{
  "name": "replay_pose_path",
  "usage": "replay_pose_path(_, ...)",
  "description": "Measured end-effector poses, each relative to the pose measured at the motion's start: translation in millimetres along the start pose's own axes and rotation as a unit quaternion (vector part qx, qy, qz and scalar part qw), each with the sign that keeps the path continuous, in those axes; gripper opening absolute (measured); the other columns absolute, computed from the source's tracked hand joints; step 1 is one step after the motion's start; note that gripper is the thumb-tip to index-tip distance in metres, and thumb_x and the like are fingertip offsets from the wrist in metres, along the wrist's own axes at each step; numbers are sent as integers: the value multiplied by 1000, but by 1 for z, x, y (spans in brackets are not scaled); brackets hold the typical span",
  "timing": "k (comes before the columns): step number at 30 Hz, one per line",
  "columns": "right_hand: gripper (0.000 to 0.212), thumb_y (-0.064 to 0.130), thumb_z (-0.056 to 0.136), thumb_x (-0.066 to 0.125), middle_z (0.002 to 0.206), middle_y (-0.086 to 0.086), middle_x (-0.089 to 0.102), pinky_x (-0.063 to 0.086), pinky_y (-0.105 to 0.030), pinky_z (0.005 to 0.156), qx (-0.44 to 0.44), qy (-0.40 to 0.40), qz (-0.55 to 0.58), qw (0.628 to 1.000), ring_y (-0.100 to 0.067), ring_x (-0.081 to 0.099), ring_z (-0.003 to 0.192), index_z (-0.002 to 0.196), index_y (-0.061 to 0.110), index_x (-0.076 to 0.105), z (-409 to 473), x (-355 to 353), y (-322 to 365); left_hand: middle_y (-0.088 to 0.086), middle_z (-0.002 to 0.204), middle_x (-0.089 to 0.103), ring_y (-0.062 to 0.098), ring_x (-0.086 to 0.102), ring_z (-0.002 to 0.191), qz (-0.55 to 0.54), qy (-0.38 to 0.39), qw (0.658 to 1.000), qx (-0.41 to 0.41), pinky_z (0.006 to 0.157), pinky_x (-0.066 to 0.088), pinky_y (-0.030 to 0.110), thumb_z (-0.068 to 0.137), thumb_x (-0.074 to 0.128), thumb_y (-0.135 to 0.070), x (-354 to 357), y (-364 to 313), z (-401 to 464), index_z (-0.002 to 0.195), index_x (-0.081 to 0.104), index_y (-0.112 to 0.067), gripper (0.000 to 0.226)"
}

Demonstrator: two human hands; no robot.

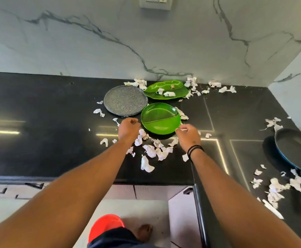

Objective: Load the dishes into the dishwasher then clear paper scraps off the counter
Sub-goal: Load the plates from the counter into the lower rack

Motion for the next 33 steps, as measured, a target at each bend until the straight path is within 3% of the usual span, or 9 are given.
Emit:
replay_pose_path(3, 28, 28, 91, 65, 99, 0, 65, 48, -31, 87, -11, 29, -5, 1000, -21, 62, 96, 117, 18, 66, 11, 17, 15, -2, 79, 72, 22, 74, 72, -10, -19, 999, -27, 70, 59, 34, 86, 60, -16, -10, 1, 14, 85, 72, -21, 13)
replay_pose_path(5, 26, 28, 91, 64, 90, 6, 61, 44, -28, 80, -19, 40, -9, 999, -17, 59, 88, 116, 19, 65, 20, 29, 25, 1, 67, 68, 21, 69, 62, -24, -36, 997, -58, 61, 57, 32, 86, 55, -12, -17, 7, 26, 67, 64, -19, 22)
replay_pose_path(8, 22, 29, 90, 65, 83, 12, 56, 47, -30, 84, -36, 52, -21, 998, -20, 62, 95, 111, 21, 66, 35, 49, 44, 4, 66, 71, 18, 64, 52, -56, -58, 990, -118, 50, 52, 25, 87, 56, -12, -27, 20, 43, 71, 69, -10, 21)
replay_pose_path(11, 24, 28, 91, 65, 81, 13, 56, 44, -26, 77, -57, 77, -31, 995, -17, 61, 87, 113, 18, 66, 47, 72, 67, 5, 66, 70, 11, 59, 44, -101, -64, 979, -163, 37, 47, 20, 94, 62, -18, -27, 28, 57, 79, 68, -5, 21)
replay_pose_path(14, 25, 27, 91, 65, 90, 6, 63, 47, -24, 68, -70, 99, -31, 992, -13, 62, 79, 114, 18, 65, 55, 92, 85, 6, 65, 71, 9, 56, 38, -161, -73, 965, -191, 36, 43, 20, 95, 67, -26, -23, 35, 70, 77, 65, -5, 28)
replay_pose_path(17, 22, 26, 92, 64, 82, 13, 58, 40, -20, 54, -70, 114, -28, 991, -2, 55, 66, 113, 19, 64, 62, 105, 91, 4, 66, 70, 4, 51, 32, -197, -82, 951, -225, 33, 36, 16, 96, 67, -24, -24, 42, 78, 77, 67, -5, 27)
replay_pose_path(25, 21, 26, 88, 65, 79, 12, 60, 50, -31, 75, -56, 115, 5, 992, -14, 60, 74, 107, 18, 68, 78, 114, 94, -2, 60, 68, 5, 48, 42, -253, -85, 937, -227, 39, 34, 18, 85, 62, -25, -36, 28, 80, 74, 64, -11, 17)
replay_pose_path(30, 16, 23, 90, 66, 73, 9, 59, 43, -25, 62, -52, 107, 41, 992, -7, 55, 64, 104, 17, 68, 79, 108, 99, 3, 60, 65, 10, 44, 41, -235, -105, 949, -184, 40, 34, 18, 80, 59, -22, -57, 12, 82, 74, 59, -10, 14)
replay_pose_path(33, 16, 23, 89, 66, 82, 1, 66, 44, -24, 60, -47, 109, 53, 992, -12, 60, 67, 104, 17, 69, 75, 104, 106, 5, 61, 65, 14, 48, 47, -217, -142, 951, -167, 50, 40, 25, 78, 58, -24, -74, 10, 76, 74, 60, -9, 15)
Point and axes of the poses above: each hand's wrist, its own z-axis towards the middle knuckle, its own x-axis out of the palm, y = z × x, the point moved 9 cm from there along z, towards the middle knuckle
